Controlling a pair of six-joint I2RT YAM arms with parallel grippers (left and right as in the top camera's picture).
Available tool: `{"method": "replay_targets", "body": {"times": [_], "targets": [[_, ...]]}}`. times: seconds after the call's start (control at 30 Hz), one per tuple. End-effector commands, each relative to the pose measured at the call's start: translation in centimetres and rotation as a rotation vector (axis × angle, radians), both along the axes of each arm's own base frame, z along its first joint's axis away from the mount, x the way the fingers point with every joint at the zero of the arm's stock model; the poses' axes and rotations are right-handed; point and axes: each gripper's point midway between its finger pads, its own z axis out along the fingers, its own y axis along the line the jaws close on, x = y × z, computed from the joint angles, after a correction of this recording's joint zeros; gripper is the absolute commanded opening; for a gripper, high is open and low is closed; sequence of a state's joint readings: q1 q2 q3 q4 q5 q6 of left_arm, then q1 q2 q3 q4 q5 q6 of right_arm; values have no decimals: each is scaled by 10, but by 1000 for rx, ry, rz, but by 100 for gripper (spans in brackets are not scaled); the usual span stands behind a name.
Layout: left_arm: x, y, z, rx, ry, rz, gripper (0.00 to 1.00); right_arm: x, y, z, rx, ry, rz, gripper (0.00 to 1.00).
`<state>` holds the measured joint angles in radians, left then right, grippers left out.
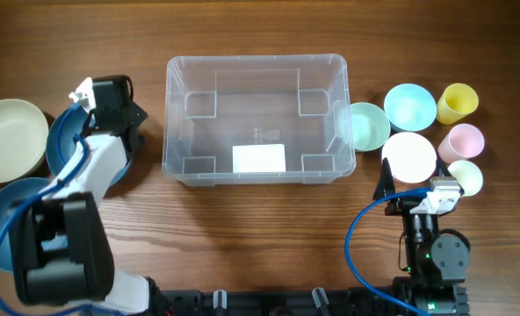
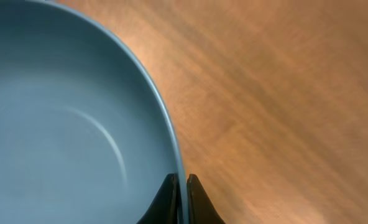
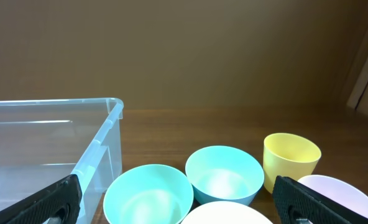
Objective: Pack container
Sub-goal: 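Lower the left gripper and pinch the rim of the top blue plate, then carry the blue plate with the left gripper into the clear container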
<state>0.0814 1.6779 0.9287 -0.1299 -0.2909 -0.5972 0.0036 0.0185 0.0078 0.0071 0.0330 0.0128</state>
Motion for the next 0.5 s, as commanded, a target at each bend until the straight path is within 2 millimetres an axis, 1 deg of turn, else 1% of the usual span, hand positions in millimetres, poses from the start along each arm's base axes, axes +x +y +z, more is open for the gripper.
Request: {"method": "replay_targets", "body": {"times": [0.0,0.13,0.27,0.47], "targets": [[10,-10,35,-63,-108,-20,4,0,1,0,-10,-5,10,100],[9,-18,59,-52,-153,-55,4,0,1,0,-10,-5,10,100],[12,-37,94,15,-216,-164,4,0,1,0,-10,-5,10,100],[12,-75,156,105,-335,-319,4,0,1,0,-10,-5,10,100]]}}
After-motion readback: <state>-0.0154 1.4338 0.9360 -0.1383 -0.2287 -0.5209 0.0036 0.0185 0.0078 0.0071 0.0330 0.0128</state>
